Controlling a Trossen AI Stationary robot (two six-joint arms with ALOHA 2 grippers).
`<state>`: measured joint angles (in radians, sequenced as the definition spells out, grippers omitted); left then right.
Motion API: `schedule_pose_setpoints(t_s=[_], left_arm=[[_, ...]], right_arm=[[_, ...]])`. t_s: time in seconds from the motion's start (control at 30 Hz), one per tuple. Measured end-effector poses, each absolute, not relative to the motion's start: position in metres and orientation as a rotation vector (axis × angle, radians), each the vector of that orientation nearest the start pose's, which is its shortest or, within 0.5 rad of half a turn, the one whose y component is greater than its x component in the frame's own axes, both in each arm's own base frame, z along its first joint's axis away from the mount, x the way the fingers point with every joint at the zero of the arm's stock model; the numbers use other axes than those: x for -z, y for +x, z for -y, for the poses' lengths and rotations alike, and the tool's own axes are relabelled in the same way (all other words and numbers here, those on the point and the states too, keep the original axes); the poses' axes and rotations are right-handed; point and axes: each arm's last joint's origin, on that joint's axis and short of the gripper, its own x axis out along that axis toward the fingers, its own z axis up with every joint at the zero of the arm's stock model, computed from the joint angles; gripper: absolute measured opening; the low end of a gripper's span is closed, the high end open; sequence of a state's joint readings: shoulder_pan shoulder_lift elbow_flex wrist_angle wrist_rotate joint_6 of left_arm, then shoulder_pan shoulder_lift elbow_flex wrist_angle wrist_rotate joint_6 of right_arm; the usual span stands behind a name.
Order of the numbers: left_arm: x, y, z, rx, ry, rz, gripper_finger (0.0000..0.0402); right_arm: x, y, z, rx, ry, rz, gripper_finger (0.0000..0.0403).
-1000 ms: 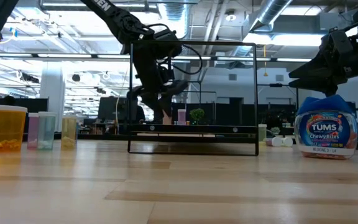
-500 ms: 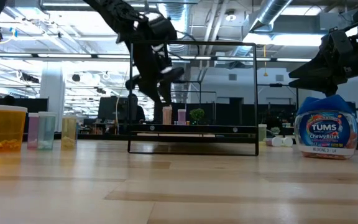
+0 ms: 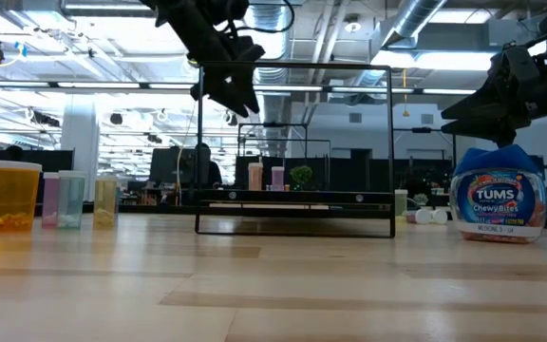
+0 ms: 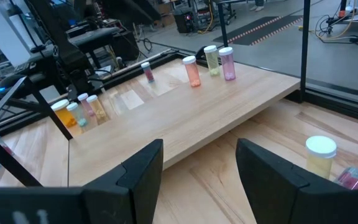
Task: Pick and place medicine bottles onto shelf by color
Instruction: Put the yellow pill bottle on the shelf
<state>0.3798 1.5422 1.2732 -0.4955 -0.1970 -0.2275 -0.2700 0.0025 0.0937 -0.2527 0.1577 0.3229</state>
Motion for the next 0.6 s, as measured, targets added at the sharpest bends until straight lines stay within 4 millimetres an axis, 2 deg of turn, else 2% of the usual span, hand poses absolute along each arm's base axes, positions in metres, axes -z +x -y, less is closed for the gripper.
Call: schedule_pose_setpoints(t_s=[0.27, 0.6], left_arm=[[-0.298, 0.310, -0.130, -0.597, -0.183, -0.692, 0.0148], [-0.307, 0.317, -0.132, -0.571, -0.117, -0.588, 0.0148]], right_arm=[[-0.171, 0.085, 0.028, 0.449, 0.326, -0.093, 0.0225], [-0.171, 0.085, 0.028, 0.448, 0.309, -0.094, 0.0225]])
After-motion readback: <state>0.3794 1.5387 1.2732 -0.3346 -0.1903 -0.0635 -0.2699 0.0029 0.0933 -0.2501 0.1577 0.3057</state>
